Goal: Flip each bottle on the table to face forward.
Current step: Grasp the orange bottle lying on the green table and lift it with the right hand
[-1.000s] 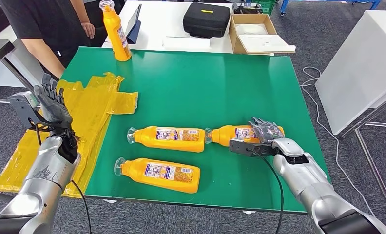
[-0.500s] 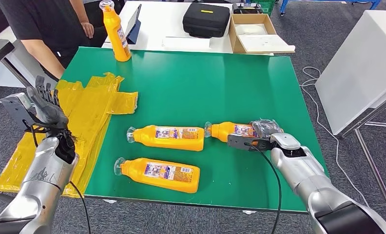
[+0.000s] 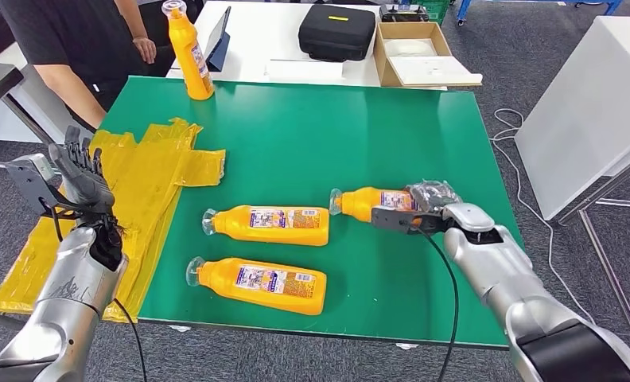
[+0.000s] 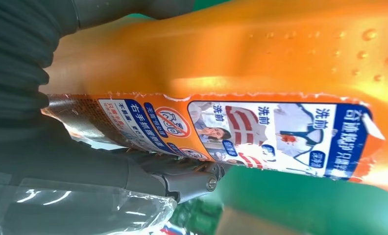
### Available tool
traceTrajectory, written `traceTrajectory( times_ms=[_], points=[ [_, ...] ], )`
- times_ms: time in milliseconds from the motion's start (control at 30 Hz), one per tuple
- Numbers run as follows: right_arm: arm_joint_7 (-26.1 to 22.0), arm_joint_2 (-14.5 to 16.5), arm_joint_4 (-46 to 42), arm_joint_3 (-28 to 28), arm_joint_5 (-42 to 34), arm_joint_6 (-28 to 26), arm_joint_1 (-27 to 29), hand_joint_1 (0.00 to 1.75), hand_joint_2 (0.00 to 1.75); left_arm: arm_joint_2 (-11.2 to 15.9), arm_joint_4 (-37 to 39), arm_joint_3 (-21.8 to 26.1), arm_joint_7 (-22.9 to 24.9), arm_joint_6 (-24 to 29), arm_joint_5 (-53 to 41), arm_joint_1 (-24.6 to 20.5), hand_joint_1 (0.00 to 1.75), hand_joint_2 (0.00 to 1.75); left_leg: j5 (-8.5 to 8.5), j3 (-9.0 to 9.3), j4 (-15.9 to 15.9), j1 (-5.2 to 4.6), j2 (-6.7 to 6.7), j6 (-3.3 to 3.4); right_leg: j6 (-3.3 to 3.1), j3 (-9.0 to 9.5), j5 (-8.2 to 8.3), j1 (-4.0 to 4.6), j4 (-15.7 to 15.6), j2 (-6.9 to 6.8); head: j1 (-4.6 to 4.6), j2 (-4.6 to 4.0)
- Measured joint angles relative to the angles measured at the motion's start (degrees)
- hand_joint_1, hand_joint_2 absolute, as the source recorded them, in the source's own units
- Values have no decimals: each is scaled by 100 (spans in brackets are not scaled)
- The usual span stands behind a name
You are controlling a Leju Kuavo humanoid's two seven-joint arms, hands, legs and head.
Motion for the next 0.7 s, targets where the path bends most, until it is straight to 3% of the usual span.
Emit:
traceTrajectory(
  times_ms=[233,400,533,633,700],
  points=[
    [-75,-931,-1756,-377,-327,1350,-876,175,175,97,15,155,33,-85,-137,12,0,0,2,-17,-1,-15,-10,2,1,-6,0,-1,1,-4,1,0],
    [177,-1083,-2409,-470,-260,1442,-1691,175,175,123,38,271,-55,-89,-158,44,0,0,1,-16,0,-16,7,4,3,-11,2,-2,0,6,1,0],
    [480,-1009,-2709,-491,-151,1222,-2122,175,175,122,-70,375,-133,-179,-151,273,0,175,2,-16,0,-11,6,4,3,-16,1,-1,0,4,1,0],
    [552,-833,-2877,-582,-282,723,-2086,175,175,83,-304,398,-131,-441,-120,555,0,175,1,-16,-2,-8,7,3,2,-17,1,1,-1,5,2,0],
    [512,-571,-2917,-698,-466,117,-1829,175,175,16,-470,386,-109,-743,-51,718,0,175,1,-14,-4,-8,12,3,1,-17,0,2,-1,10,2,0]
  ],
)
